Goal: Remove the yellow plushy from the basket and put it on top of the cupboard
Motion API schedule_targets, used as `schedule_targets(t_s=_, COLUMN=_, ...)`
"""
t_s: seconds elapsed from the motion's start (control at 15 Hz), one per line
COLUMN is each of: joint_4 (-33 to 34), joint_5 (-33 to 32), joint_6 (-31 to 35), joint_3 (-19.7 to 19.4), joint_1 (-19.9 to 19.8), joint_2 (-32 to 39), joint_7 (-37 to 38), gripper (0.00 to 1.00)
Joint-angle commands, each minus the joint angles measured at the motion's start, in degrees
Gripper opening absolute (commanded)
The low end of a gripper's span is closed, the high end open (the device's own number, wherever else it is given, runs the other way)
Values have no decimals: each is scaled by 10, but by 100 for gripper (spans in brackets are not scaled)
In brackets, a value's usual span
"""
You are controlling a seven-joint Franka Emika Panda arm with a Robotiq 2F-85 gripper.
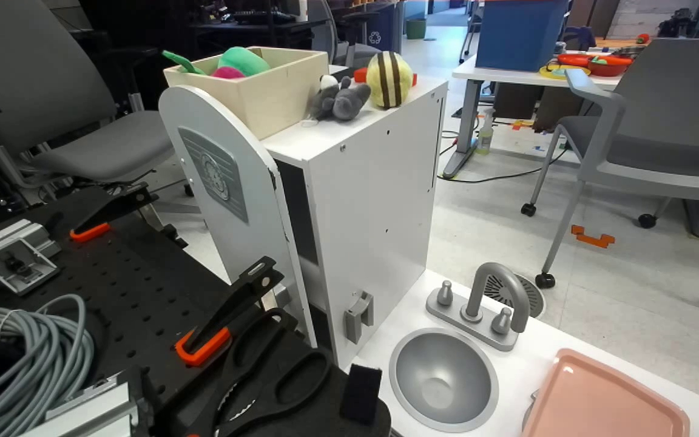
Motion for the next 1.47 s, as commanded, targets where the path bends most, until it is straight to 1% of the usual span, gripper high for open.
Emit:
schedule_targets(t_s=0.0, joint_4=-8, joint_5=8, joint_6=-27, joint_3=6, joint_1=12, joint_2=-25, joint_7=9, gripper=100)
schedule_targets(t_s=0.4, joint_4=-51, joint_5=-13, joint_6=-48, joint_3=33, joint_1=47, joint_2=-61, joint_7=2, gripper=100)
schedule_targets(t_s=0.47, joint_4=-26, joint_5=-3, joint_6=-38, joint_3=26, joint_1=38, joint_2=-35, joint_7=3, gripper=100)
schedule_targets(t_s=0.6, joint_4=-30, joint_5=-3, joint_6=-39, joint_3=30, joint_1=44, joint_2=-37, joint_7=6, gripper=100)
schedule_targets(t_s=1.4, joint_4=-29, joint_5=-3, joint_6=-38, joint_3=26, joint_1=38, joint_2=-33, joint_7=5, gripper=100)
